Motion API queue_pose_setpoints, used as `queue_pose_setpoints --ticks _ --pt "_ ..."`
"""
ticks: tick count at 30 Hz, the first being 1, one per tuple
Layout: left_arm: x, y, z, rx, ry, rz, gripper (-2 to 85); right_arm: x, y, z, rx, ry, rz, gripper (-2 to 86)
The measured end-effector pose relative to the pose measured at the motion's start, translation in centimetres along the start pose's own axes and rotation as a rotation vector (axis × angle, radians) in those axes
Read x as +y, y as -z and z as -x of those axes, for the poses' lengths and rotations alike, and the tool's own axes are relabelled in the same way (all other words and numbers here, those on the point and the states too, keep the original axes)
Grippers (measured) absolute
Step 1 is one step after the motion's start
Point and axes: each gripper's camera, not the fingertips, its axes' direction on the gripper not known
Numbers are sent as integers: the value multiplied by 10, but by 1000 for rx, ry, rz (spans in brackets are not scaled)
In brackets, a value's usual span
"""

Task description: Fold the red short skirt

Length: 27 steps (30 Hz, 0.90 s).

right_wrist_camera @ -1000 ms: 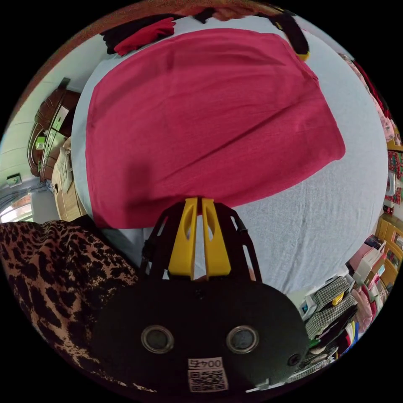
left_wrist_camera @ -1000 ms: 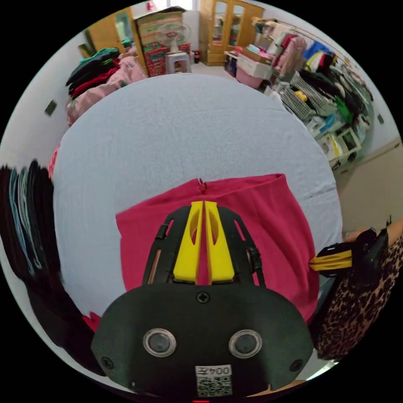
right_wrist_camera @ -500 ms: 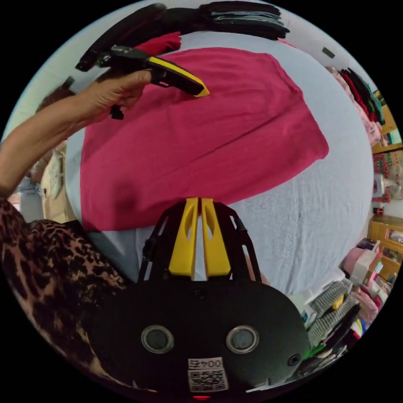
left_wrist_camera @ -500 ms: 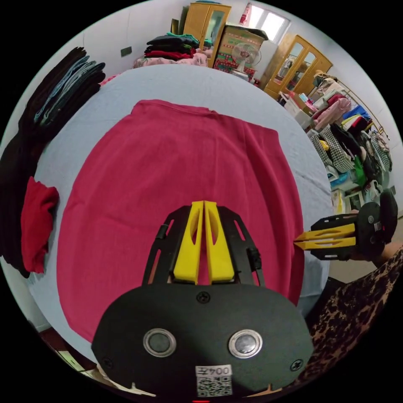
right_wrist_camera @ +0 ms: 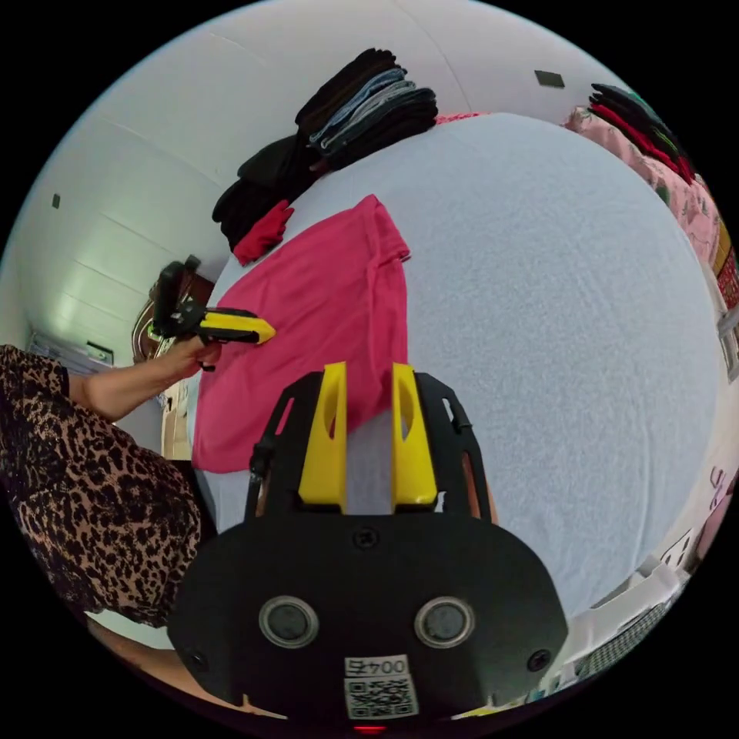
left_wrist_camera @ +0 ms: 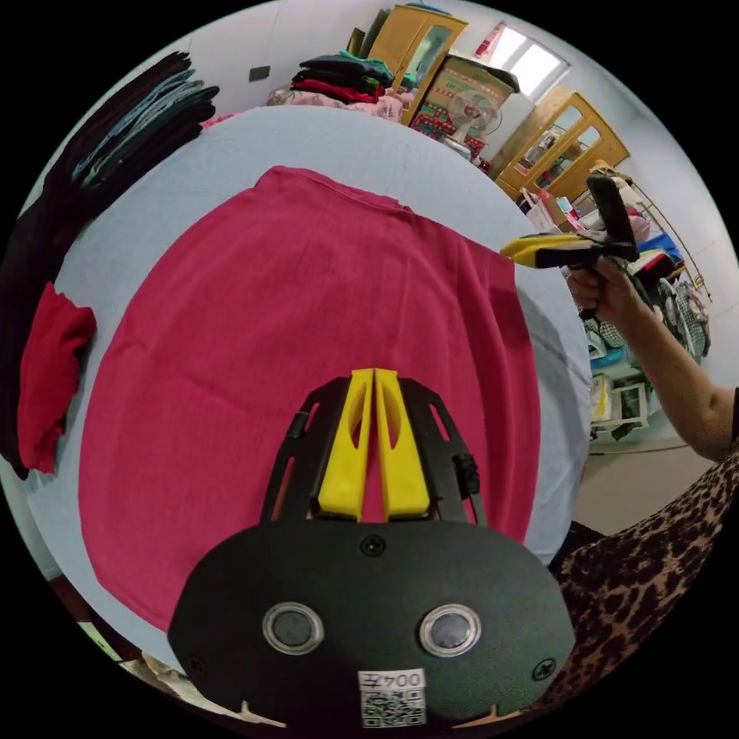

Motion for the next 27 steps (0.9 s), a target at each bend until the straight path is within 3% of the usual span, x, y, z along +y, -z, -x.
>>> queue_pose_setpoints --ticks 3,8,11,16,22,24,27 --pt "-17 11 17 112 81 -3 58 -2 -11 -16 -34 27 79 44" --pt "-89 31 50 131 190 -76 83 13 15 -48 -65 -65 -11 109" --pt "-138 28 64 155 227 -76 99 -11 29 -52 7 -79 -69 175" --pt "-188 15 84 100 323 -21 126 -68 17 -46 132 -50 -65 157" --pt "-211 9 81 -59 346 29 82 -121 -10 -48 323 -63 -55 145" --pt "-210 11 80 -128 343 33 52 -133 -16 -44 331 -10 -58 157" --pt "-203 19 87 -94 336 7 30 -151 -25 -43 242 77 -45 151"
